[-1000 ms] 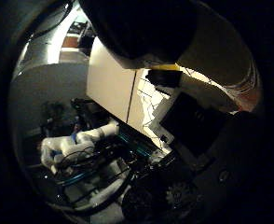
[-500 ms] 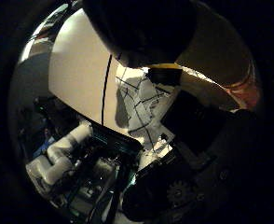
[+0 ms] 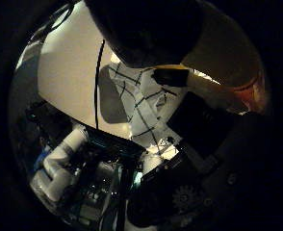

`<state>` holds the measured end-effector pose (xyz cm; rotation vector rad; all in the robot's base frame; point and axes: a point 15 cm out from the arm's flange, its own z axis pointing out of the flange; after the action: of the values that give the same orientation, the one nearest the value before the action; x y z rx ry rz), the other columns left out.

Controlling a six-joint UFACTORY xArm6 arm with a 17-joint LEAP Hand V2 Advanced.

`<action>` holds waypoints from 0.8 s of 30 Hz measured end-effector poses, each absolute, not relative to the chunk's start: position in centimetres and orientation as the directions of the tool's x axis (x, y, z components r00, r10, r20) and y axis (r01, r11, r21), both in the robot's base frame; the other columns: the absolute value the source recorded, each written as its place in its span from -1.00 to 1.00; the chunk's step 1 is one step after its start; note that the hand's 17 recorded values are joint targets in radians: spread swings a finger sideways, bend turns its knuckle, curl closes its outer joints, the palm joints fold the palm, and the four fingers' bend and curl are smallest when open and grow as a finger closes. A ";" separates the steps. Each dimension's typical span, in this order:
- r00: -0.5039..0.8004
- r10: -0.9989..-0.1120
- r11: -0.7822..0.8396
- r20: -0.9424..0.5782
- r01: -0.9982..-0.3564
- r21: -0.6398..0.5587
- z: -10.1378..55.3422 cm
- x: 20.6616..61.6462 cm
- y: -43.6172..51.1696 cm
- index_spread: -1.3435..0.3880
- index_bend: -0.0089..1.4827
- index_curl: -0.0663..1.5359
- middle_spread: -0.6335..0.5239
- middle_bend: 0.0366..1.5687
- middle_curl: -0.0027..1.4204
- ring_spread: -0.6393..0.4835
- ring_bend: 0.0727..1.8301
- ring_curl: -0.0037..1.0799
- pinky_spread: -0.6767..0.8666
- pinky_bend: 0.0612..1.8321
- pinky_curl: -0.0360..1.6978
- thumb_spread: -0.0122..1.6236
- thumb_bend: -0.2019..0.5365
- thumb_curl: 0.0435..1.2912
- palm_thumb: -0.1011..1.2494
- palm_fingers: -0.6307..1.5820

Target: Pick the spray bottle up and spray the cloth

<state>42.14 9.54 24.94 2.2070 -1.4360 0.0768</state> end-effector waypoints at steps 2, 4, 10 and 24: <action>0.437 -0.844 -0.313 0.310 -0.872 0.377 25.0 42.2 9.3 0.30 0.58 0.19 -0.15 0.73 0.17 -0.28 0.42 0.58 -0.39 0.15 0.48 0.29 -0.50 -0.33 0.70 0.57; 0.431 -0.848 -0.307 0.309 -0.874 0.376 25.3 42.1 8.9 0.30 0.58 0.19 -0.15 0.73 0.17 -0.28 0.42 0.58 -0.39 0.15 0.48 0.29 -0.50 -0.33 0.70 0.57; 0.402 -0.868 -0.300 0.291 -0.892 0.337 27.2 42.9 9.3 0.30 0.58 0.19 -0.15 0.73 0.17 -0.28 0.42 0.59 -0.39 0.15 0.48 0.30 -0.50 -0.34 0.68 0.57; 0.351 -0.927 -0.371 -0.129 -0.908 0.196 31.6 43.0 23.0 0.30 0.58 0.19 -0.15 0.73 0.17 -0.28 0.42 0.59 -0.39 0.15 0.48 0.31 -0.50 -0.35 0.68 0.57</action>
<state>43.05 22.97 31.56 2.5070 -1.7075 -0.3329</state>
